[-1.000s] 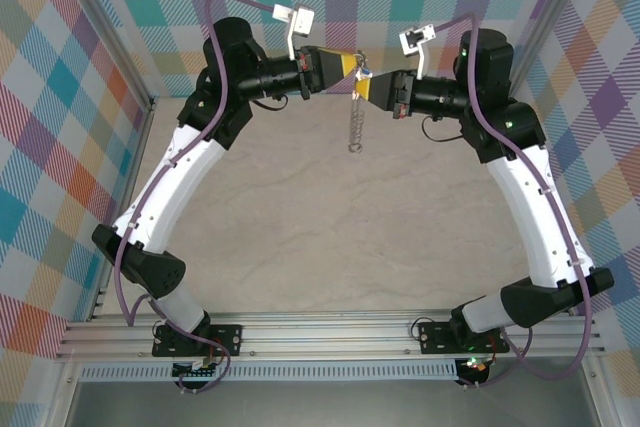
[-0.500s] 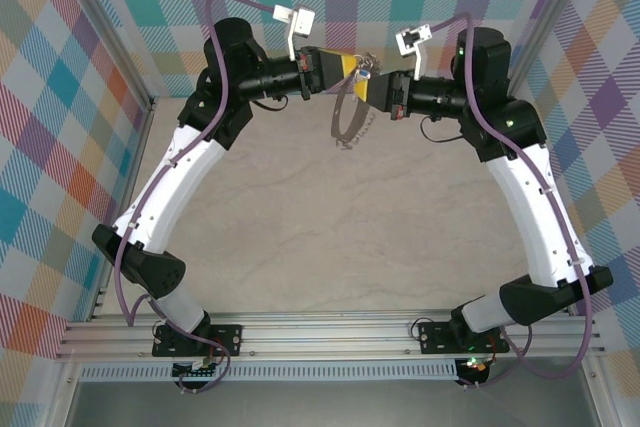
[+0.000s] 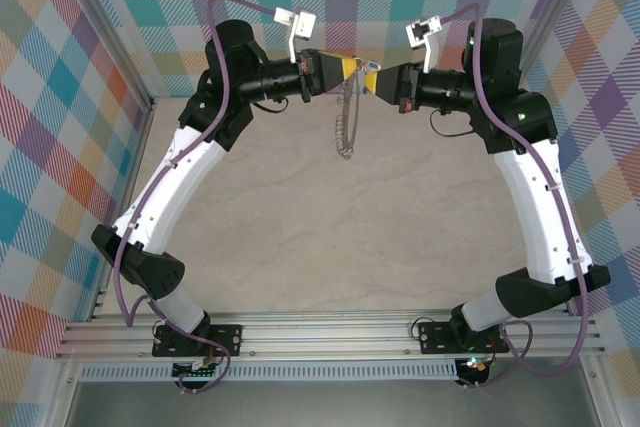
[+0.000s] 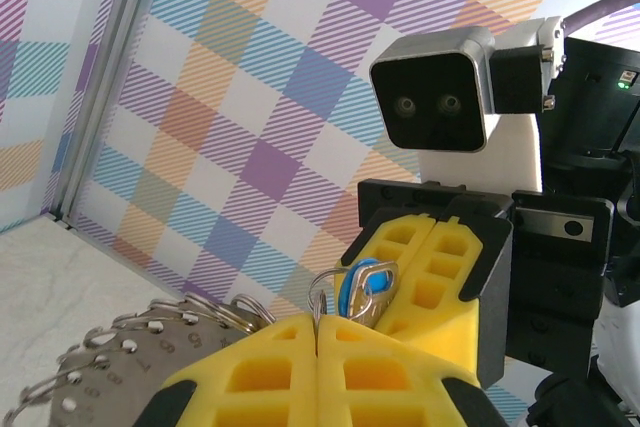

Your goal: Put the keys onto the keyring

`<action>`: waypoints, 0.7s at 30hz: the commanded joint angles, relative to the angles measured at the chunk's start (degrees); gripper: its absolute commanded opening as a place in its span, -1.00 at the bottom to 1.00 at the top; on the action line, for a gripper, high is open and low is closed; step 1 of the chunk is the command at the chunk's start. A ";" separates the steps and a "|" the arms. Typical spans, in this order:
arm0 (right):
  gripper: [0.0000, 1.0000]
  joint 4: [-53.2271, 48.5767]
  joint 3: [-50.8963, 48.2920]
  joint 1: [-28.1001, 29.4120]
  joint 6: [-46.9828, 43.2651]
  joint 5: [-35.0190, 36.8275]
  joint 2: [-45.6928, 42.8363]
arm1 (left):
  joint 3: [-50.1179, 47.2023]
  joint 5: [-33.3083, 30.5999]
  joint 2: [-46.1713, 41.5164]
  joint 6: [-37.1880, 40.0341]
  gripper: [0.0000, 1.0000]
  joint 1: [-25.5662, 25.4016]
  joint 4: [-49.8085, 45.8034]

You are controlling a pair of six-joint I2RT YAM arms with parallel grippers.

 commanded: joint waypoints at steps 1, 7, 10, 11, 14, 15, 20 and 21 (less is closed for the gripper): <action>-1.00 -1.40 3.07 -0.23 -1.55 -1.51 1.28 | -0.07 0.42 -2.04 0.77 -1.00 0.05 1.67; -1.00 -2.20 7.37 -0.24 -1.14 -4.87 4.50 | -0.11 0.89 -1.87 0.70 -1.00 0.07 1.67; -1.00 -2.71 9.69 -0.23 -0.84 -6.35 6.17 | -0.07 1.07 -1.79 0.70 -1.00 0.10 1.58; -1.00 -2.88 10.39 -0.23 -0.82 -6.69 6.61 | -0.14 1.00 -1.83 0.70 -1.00 0.06 1.58; -1.00 -3.48 11.98 -0.16 -1.01 -6.86 7.43 | -0.07 1.15 -1.62 0.73 -1.00 0.05 1.45; -1.00 -3.73 12.10 -0.23 -1.34 -6.50 7.47 | -0.09 1.14 -1.64 0.80 -1.00 0.05 1.36; -1.00 -5.15 11.03 -0.24 -2.43 -5.05 7.05 | 0.00 -0.04 -1.71 1.08 -1.00 0.06 0.74; -1.00 -5.33 10.60 -0.22 -2.64 -4.54 6.81 | 0.10 -0.48 -1.71 1.14 -1.00 0.05 0.39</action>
